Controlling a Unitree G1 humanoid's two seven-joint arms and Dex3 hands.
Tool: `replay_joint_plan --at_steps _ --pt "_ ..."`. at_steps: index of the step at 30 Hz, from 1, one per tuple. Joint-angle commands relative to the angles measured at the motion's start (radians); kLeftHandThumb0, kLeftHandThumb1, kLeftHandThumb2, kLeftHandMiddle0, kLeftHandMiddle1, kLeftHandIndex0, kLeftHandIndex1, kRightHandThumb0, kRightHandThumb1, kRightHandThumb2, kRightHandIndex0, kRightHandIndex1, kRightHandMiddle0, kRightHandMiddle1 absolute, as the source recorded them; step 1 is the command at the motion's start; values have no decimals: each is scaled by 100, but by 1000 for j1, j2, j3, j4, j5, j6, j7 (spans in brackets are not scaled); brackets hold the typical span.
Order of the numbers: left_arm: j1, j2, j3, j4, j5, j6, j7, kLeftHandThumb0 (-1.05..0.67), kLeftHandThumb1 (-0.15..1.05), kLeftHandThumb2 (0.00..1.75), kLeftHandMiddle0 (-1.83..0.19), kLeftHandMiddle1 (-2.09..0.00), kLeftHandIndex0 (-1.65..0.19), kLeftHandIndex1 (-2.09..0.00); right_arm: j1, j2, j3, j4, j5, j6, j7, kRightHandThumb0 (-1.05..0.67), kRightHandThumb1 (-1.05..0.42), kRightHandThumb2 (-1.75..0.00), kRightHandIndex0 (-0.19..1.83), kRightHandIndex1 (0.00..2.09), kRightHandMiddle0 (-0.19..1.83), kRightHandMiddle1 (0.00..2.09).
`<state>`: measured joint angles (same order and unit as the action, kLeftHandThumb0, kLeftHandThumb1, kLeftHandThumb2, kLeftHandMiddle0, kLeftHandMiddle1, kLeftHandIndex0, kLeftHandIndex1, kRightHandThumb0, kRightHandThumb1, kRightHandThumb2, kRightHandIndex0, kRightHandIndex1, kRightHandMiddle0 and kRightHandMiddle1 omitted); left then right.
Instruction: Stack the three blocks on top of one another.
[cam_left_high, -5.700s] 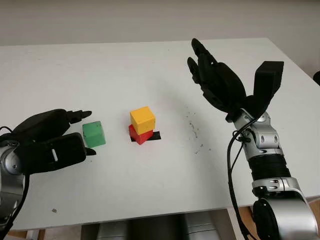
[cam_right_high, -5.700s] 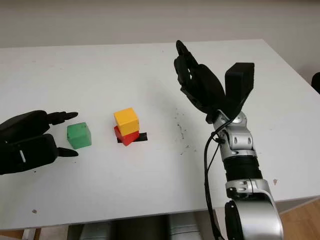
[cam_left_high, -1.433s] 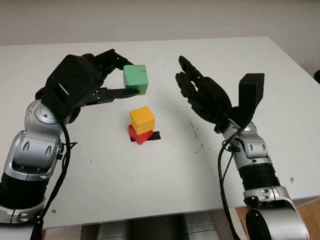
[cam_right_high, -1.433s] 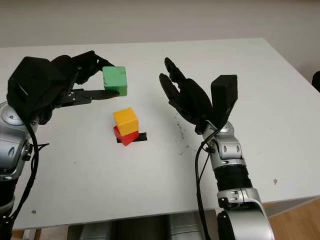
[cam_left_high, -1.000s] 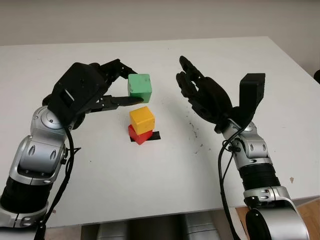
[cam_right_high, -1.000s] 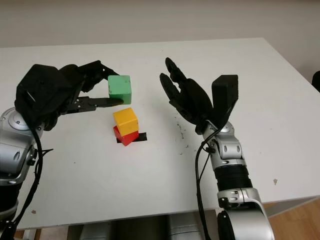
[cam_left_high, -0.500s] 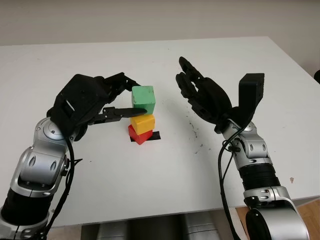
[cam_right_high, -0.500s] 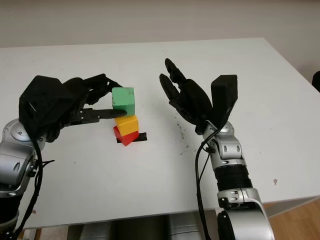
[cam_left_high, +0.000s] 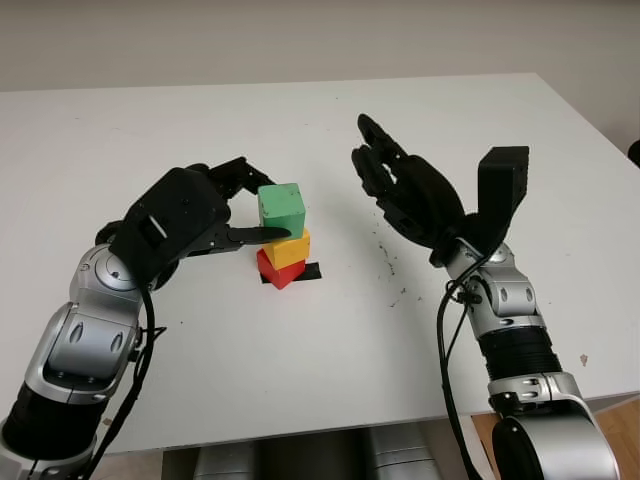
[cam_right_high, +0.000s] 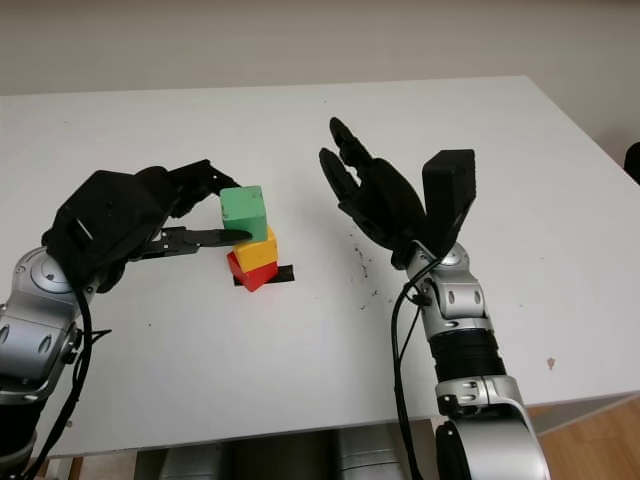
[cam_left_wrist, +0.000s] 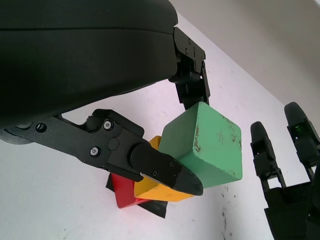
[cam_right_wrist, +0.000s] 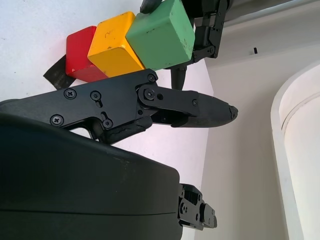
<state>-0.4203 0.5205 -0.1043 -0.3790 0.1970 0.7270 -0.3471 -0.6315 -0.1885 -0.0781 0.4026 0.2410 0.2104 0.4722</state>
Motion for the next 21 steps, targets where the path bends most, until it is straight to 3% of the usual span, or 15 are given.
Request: replay_joint_plan --at_steps 1,13,15,17,20,21 --pt "11 9 -8 5 14 -18 2 -43 105 7 -12 -5 -40 -165 -6 -7 -5 -13 3 -9 3 -65 -105 -53 -19 3 -15 6" --pt "21 11 -10 39 52 -76 -9 -44 105 7 -12 -5 -41 -157 -6 -6 -4 -19 3 -2 -1 -65 -105 -52 -19 2 -16 5" --pt "16 3 0 35 34 -46 -23 -48 103 5 -10 -4 -38 -152 -8 -5 -5 -17 3 1 -5 -64 -105 -52 -19 3 -15 5" --pt "11 3 4 25 22 -18 -39 -53 100 5 -4 -3 -27 -133 -8 -4 -6 -15 4 1 -8 -64 -105 -52 -19 3 -15 6" --pt "4 12 -3 9 16 12 -60 -62 97 5 6 -5 -27 -64 -9 -6 -3 -13 1 -3 -6 -63 -105 -51 -19 3 -15 5" --pt "1 15 -6 6 17 18 -66 -63 97 6 7 -5 -28 -52 -9 -9 0 -13 -3 -9 -4 -63 -105 -51 -19 3 -15 5"
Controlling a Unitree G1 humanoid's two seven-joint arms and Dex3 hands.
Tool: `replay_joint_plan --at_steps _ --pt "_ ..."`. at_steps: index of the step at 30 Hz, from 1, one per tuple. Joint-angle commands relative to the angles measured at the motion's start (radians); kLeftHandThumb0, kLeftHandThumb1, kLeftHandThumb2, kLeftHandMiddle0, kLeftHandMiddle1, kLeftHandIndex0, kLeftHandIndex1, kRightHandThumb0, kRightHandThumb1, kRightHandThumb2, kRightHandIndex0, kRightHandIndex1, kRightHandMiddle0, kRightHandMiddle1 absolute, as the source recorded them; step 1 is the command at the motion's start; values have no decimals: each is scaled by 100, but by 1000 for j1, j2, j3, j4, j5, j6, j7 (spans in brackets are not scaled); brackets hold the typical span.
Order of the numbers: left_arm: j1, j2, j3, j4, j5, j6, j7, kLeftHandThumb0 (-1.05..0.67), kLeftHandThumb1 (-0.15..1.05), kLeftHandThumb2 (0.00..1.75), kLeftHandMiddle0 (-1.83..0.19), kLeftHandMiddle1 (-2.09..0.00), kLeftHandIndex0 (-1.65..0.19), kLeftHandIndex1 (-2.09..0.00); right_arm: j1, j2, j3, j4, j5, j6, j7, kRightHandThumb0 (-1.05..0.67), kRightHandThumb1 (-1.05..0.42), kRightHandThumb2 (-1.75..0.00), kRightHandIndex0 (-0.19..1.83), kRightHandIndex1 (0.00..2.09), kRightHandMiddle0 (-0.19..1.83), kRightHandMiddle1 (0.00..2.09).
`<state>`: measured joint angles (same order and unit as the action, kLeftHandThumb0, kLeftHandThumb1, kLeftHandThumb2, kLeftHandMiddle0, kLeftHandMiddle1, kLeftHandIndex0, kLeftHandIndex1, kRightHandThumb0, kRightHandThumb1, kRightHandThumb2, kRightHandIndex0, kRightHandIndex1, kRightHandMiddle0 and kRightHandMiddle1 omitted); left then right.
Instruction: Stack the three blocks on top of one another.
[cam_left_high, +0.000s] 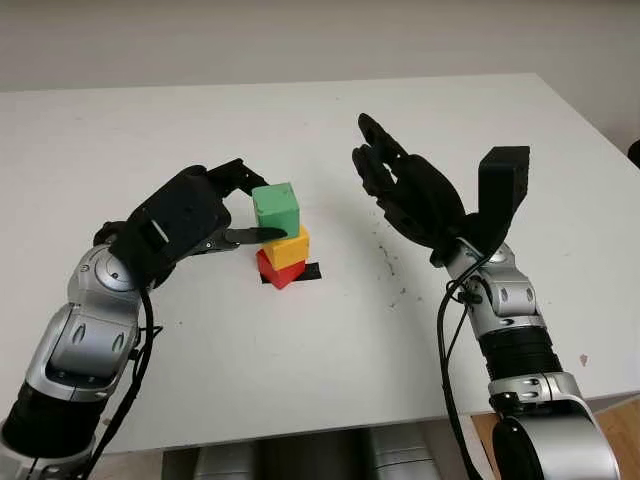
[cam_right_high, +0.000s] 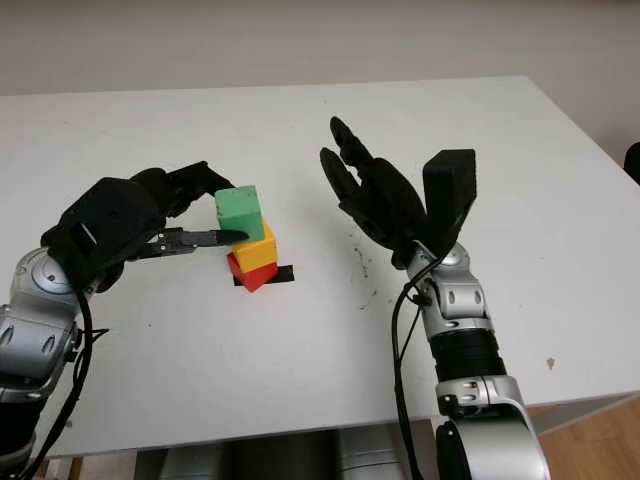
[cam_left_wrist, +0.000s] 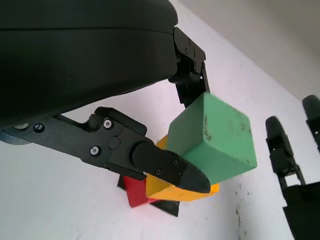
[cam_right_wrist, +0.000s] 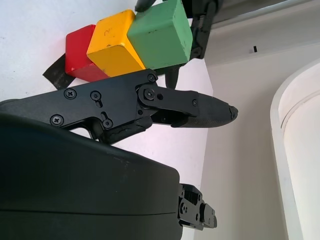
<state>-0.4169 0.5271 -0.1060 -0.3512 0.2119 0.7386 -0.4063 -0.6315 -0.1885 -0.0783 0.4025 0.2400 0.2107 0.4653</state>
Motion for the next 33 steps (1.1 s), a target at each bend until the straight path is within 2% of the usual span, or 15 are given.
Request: replay_joint_plan --at_steps 1,2,4,8,15,21,24,25,26,28,30,33 --pt "-4 12 -7 -26 1 12 -12 -64 97 6 9 -5 -28 -42 -9 -12 4 -14 -6 -12 6 -63 -105 -51 -19 3 -15 5" --pt "-5 14 -7 -30 -2 17 -19 -66 97 5 11 -5 -28 -29 -9 -13 5 -15 -8 -11 7 -62 -105 -50 -19 2 -16 5" --pt "-8 13 -5 -35 -11 25 -30 -67 96 5 15 -4 -24 -18 -11 -15 7 -19 -9 -3 10 -61 -105 -48 -19 1 -17 5" --pt "-9 20 -7 -43 -21 30 -49 -74 96 5 19 -2 -12 -7 -11 -14 6 -25 -12 5 3 -59 -105 -45 -19 0 -16 5" --pt "-4 31 7 -46 -57 -4 -82 -84 95 5 19 0 17 0 -12 -11 5 -26 -9 7 -1 -59 -105 -43 -19 0 -17 5" --pt "12 17 90 -83 -114 -50 -62 -95 97 6 19 0 19 0 -15 -8 2 -20 -6 10 -4 -59 -105 -42 -19 0 -18 5" --pt "31 -14 175 -111 -150 -99 -13 -100 103 8 19 0 19 0 -20 -6 3 -9 -9 0 -5 -60 -105 -41 -19 0 -17 5" --pt "44 -19 195 -123 -139 -133 19 -100 103 15 19 0 19 0 -21 -6 3 -6 -10 -1 -6 -60 -105 -40 -19 0 -17 5" --pt "54 -20 204 -129 -130 -159 42 -100 104 32 19 0 19 0 -22 -5 3 -5 -10 -1 -8 -61 -105 -39 -19 1 -17 6" --pt "64 -91 267 -145 -152 -192 130 -95 105 52 19 0 19 0 -26 -4 3 0 -9 0 -8 -61 -105 -39 -19 1 -16 6" --pt "67 -148 308 -142 -179 -217 195 -92 105 58 19 0 19 0 -31 -4 2 9 -6 -1 -5 -60 -105 -40 -19 2 -16 6" --pt "67 -229 367 -117 -207 -279 298 -94 105 52 19 0 19 0 -38 3 -6 28 2 -7 -3 -60 -105 -43 -19 2 -16 6"
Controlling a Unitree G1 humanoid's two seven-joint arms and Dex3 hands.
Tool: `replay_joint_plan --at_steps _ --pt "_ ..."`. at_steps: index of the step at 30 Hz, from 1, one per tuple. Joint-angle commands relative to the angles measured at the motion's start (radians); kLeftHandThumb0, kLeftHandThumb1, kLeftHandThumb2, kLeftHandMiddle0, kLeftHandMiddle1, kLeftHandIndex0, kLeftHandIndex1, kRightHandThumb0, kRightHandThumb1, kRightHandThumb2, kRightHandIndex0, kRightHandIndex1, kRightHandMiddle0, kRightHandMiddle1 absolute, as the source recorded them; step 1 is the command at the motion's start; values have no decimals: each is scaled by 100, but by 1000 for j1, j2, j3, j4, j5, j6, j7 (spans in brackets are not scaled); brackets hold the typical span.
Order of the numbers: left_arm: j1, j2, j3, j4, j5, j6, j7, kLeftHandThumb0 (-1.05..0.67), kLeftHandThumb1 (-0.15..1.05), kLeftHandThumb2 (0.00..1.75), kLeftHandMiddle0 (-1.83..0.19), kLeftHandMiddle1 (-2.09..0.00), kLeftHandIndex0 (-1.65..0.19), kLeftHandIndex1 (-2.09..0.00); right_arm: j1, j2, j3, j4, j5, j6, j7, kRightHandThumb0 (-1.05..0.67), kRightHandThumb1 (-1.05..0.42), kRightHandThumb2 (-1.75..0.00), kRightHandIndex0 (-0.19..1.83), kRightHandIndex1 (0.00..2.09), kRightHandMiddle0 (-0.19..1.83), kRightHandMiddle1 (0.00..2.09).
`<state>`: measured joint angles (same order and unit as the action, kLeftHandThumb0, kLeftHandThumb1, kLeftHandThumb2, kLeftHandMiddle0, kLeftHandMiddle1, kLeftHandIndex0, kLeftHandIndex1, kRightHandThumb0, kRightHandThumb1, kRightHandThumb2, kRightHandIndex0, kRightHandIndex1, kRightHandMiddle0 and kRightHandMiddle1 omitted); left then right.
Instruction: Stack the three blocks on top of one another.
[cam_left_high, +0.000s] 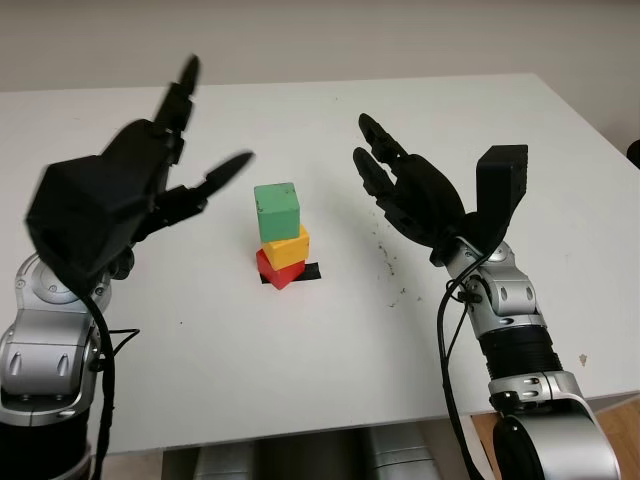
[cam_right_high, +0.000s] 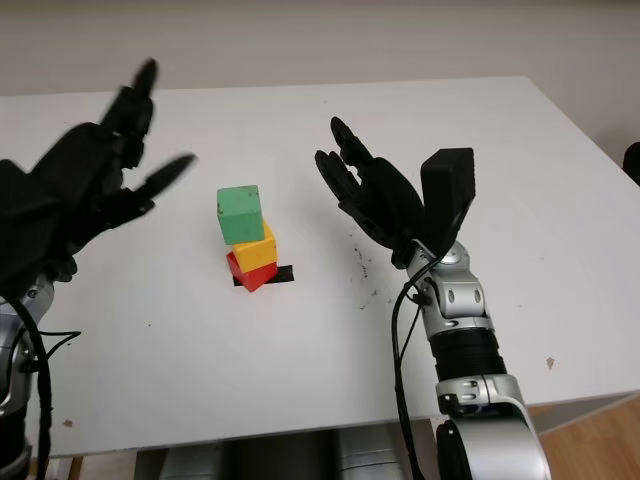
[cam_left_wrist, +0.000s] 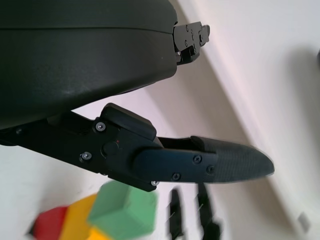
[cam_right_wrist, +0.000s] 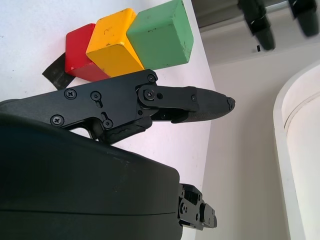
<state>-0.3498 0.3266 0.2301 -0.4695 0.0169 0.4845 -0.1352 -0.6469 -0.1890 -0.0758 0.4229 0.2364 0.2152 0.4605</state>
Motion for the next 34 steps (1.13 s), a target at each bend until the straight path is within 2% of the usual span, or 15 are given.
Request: replay_joint_plan --at_steps 1,4,8,15,21,26,34 --pt "3 -46 49 15 -24 -48 52 -91 105 57 19 0 19 0 -24 7 -11 17 10 -23 6 -62 -105 -47 -19 2 -16 6" --pt "20 -63 77 72 -29 -119 96 -86 105 66 19 0 19 0 -26 12 -13 43 7 -69 5 -63 -105 -57 -19 2 -16 5" --pt "47 -63 102 199 -39 -216 117 -84 105 69 19 0 19 0 -29 10 -9 49 -4 -78 -12 -63 -105 -65 -19 2 -19 4" --pt "100 -72 106 377 -83 -329 95 -84 105 69 19 0 19 0 -14 15 -9 35 -9 -86 -39 -70 -105 -67 -19 0 -19 0" --pt "130 -93 78 427 -110 -389 77 -80 105 73 19 0 19 0 -8 19 -5 48 -14 -99 -48 -74 -105 -71 -19 0 -19 0" --pt "137 -102 56 460 -106 -420 77 -83 105 72 19 0 19 0 -5 32 -4 59 -36 -125 -88 -76 -105 -75 -19 0 -19 0" --pt "165 -116 34 457 -96 -434 96 -84 105 70 19 0 19 0 1 42 -5 75 -57 -132 -137 -76 -105 -77 -19 0 -19 0"
